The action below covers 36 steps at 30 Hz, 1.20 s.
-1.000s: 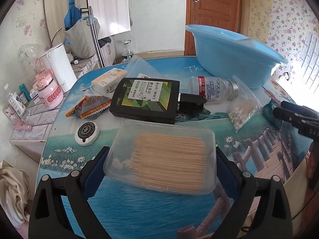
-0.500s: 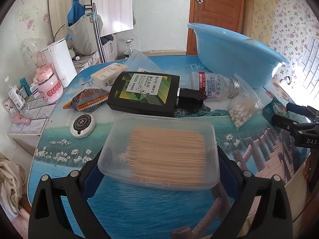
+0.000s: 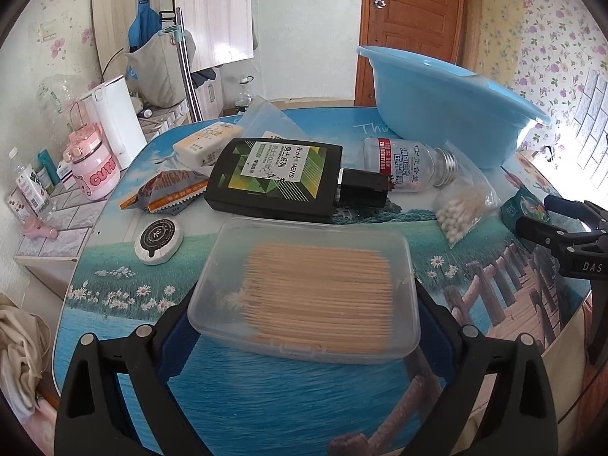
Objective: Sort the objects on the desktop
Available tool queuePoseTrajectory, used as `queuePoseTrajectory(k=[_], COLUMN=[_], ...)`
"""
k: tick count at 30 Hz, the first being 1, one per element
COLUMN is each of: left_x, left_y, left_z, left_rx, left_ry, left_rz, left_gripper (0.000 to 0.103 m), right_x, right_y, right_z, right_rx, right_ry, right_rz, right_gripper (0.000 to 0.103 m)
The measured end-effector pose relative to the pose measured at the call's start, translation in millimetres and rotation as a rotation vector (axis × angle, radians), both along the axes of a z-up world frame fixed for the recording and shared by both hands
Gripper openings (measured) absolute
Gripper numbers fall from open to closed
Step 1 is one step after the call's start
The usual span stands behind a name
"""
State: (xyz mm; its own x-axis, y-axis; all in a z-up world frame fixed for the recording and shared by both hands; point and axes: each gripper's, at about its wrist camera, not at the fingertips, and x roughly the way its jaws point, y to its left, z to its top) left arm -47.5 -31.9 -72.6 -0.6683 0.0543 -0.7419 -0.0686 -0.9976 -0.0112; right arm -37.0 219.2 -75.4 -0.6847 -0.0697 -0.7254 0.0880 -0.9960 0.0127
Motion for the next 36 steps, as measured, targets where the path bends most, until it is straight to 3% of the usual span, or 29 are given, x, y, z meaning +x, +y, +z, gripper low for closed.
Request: queuePoseTrajectory(k=[36], left_x=[2.1], left_y=[1.9], left_z=[-0.7], left_rx=[-0.004], left_ry=[0.004], left_rz=[0.005], left_gripper=[0.097], right_x=[1.2], right_y=[0.3], right_z=[-0.8], right_rx=[0.000], right_ry=[0.004], right_rz=[0.000], right_gripper=[0.103])
